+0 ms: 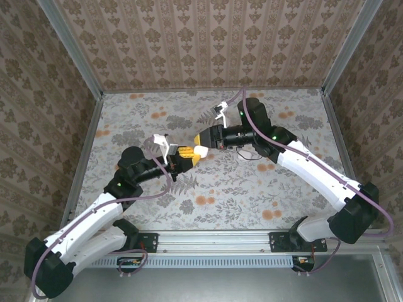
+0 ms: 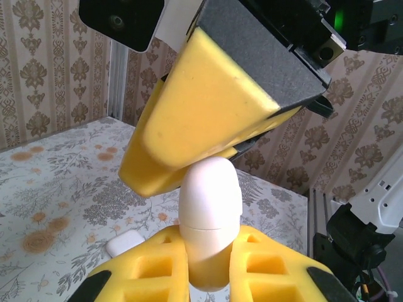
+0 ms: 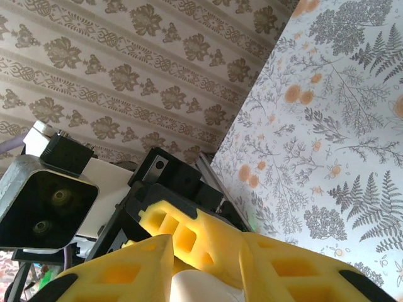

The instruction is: Insert wireless bluetooth earbuds into charging case

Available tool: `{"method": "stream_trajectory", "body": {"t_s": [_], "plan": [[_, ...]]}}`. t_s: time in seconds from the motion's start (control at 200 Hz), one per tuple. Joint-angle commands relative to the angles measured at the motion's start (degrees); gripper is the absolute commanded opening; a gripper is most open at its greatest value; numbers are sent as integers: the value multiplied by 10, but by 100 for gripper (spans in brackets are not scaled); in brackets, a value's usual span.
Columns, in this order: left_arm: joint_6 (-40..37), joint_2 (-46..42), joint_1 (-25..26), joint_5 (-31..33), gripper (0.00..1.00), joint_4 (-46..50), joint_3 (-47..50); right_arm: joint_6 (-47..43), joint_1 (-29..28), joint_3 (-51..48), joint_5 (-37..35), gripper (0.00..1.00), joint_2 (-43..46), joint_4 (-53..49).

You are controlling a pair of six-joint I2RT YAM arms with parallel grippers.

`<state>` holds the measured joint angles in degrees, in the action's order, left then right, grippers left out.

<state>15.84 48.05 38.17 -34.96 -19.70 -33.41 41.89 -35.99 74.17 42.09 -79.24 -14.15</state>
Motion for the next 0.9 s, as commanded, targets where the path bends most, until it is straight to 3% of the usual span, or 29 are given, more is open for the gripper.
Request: {"method": "stream_trajectory", "body": {"t_s": [0.0,0.305,0.525,0.675,0.895], "plan": [[7,1,-8,21,0,-7,-19,-28,-8,14,37,33,22,-35],[55,4,-21,15,0,-27,-23,-70,-11,-6,-32,30,35,-67],[96,19,-27,7,0,-49,-33,-111,-43,-8,-99,27,22,-90],[84,23,-30,14,0,-21,-34,-126,-46,-5,-133,39,32,-99],[73,29,-44,46,0,18,-9,-150,-16,-20,-249,58,102,-109]]}}
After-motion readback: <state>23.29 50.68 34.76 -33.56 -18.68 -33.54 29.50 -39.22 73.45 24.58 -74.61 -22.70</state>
